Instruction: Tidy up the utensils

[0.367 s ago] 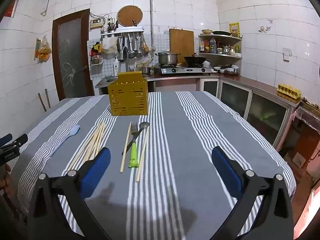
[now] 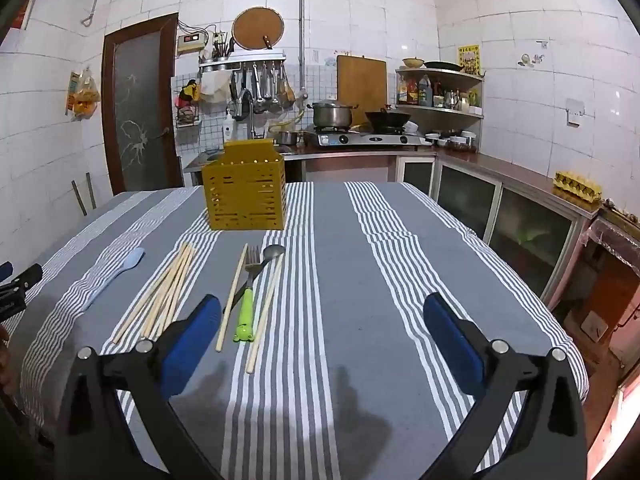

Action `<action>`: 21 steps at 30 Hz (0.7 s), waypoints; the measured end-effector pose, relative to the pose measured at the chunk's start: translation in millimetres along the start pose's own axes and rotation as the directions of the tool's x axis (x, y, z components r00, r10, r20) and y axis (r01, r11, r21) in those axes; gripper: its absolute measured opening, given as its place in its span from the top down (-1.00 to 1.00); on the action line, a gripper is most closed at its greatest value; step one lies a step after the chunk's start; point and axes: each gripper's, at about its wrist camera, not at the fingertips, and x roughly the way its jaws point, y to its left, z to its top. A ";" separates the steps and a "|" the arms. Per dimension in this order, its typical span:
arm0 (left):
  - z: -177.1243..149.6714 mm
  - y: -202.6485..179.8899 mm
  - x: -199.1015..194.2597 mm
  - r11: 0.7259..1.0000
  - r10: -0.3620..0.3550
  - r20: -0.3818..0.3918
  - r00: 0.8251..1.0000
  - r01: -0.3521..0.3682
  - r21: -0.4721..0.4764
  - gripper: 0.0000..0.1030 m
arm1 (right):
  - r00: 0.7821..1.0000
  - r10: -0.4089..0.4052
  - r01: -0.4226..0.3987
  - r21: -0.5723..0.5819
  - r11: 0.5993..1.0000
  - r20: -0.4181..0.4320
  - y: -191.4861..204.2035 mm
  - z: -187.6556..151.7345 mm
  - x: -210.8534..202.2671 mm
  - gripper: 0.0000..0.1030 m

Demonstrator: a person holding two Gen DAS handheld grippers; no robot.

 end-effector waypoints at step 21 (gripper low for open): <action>5.3 -10.4 12.8 0.999 -0.036 0.004 0.999 0.036 0.028 -0.91 | 1.000 -0.011 0.011 -0.008 1.000 0.014 4.4 -6.8 3.7 -0.92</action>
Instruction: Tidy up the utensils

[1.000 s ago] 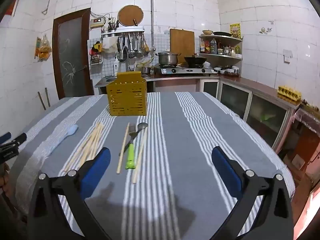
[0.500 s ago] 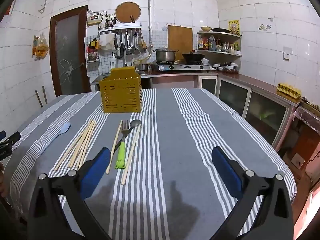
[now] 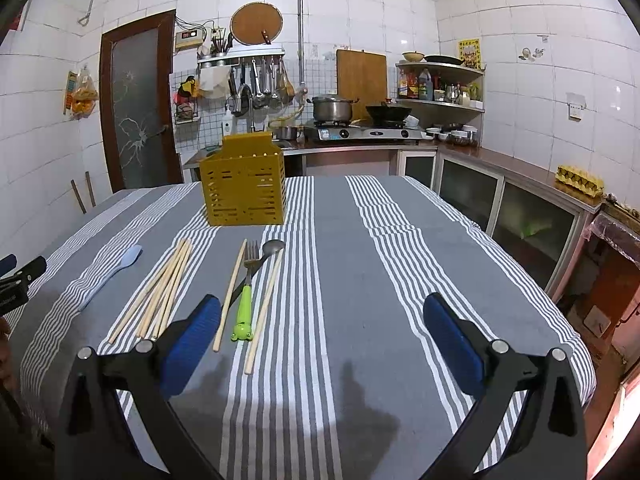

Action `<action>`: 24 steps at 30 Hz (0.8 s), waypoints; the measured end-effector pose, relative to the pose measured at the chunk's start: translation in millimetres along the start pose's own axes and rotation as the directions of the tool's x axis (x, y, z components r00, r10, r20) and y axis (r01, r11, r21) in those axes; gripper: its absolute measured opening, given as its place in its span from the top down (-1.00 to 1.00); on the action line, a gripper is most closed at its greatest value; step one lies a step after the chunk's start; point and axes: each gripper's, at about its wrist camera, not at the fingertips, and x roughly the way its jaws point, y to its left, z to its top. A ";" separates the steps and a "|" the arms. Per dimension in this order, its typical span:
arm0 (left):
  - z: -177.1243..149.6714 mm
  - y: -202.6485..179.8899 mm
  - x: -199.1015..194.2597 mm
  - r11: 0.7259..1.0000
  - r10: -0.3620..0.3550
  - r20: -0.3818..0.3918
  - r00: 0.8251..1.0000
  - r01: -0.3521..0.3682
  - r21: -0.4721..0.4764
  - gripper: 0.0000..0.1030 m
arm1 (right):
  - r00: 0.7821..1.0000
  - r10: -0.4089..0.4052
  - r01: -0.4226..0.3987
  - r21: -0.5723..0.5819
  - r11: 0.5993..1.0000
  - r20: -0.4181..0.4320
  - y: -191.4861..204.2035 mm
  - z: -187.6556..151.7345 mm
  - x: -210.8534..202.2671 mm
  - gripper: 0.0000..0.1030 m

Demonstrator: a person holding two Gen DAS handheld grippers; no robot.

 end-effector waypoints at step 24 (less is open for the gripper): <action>-0.5 -6.5 8.7 1.000 -0.021 -0.020 1.000 0.022 0.017 -0.91 | 1.000 0.007 -0.007 -0.002 1.000 -0.027 1.6 -1.6 10.8 -0.92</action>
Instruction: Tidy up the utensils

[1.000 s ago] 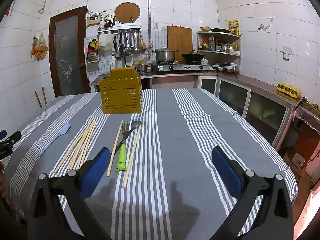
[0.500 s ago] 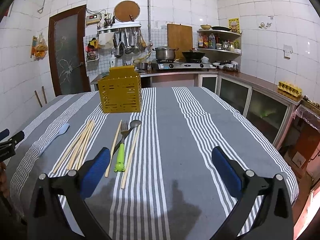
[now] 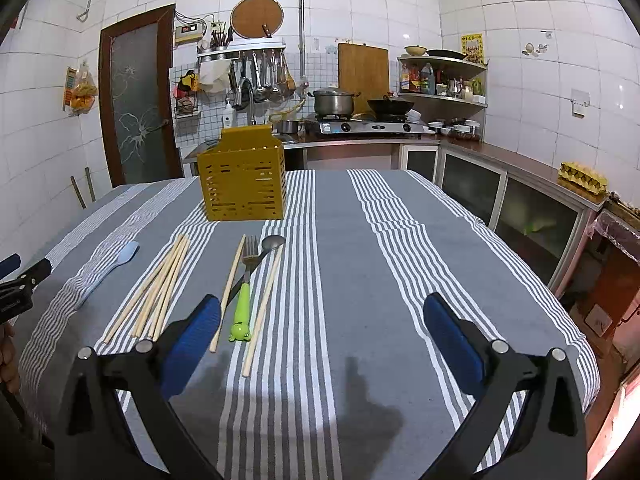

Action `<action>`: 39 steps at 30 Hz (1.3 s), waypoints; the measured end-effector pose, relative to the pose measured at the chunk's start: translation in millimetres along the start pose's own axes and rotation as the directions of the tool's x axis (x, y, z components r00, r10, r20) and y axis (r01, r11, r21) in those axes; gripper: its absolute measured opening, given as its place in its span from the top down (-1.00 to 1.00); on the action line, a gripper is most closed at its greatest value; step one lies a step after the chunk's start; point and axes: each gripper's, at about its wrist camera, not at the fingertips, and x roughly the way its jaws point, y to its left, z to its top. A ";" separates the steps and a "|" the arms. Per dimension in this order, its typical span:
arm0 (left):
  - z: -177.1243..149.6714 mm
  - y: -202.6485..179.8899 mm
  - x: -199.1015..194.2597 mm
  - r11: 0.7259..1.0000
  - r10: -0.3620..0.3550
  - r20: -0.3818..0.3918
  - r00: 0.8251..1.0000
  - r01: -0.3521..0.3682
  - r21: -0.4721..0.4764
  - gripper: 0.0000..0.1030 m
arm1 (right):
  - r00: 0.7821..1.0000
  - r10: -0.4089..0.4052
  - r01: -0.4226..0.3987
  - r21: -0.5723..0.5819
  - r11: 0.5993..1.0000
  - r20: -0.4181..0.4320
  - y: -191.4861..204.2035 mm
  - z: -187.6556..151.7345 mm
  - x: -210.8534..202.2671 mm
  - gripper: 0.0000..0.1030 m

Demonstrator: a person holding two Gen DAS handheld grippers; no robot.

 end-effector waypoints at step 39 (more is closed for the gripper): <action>8.8 -69.6 125.5 0.985 -0.121 -0.297 0.947 0.153 0.086 -0.73 | 0.996 0.059 -0.060 -0.008 0.998 -0.063 22.6 17.7 60.5 -0.91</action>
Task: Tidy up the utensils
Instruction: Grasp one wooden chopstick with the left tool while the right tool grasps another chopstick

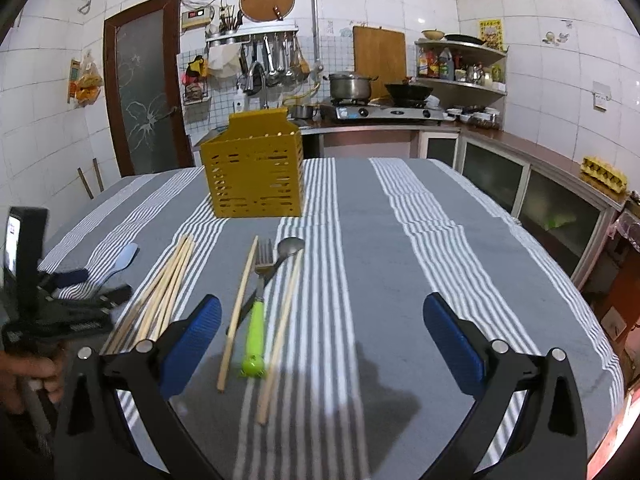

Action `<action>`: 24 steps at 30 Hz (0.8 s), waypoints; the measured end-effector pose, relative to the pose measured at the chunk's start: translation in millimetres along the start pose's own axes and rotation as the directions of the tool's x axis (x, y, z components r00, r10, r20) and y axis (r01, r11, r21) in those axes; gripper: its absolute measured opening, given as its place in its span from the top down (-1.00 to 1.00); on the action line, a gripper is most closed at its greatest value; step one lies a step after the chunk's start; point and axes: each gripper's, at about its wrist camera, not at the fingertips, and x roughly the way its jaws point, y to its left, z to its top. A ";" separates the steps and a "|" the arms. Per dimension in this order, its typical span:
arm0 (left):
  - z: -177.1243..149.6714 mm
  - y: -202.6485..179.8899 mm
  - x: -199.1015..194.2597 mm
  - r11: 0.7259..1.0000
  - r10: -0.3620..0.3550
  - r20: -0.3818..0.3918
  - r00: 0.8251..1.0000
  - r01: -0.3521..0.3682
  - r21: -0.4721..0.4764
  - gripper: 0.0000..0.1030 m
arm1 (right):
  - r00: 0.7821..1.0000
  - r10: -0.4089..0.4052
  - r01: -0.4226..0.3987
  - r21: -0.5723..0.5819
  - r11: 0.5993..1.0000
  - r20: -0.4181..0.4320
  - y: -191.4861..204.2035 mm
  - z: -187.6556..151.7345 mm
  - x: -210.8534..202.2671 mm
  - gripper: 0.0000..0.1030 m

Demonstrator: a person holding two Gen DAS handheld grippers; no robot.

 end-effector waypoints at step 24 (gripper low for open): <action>54.1 12.6 78.0 1.000 -0.019 -0.167 0.986 0.019 0.002 0.45 | 0.921 0.153 -0.175 -0.030 0.984 -0.358 73.4 28.7 155.4 0.39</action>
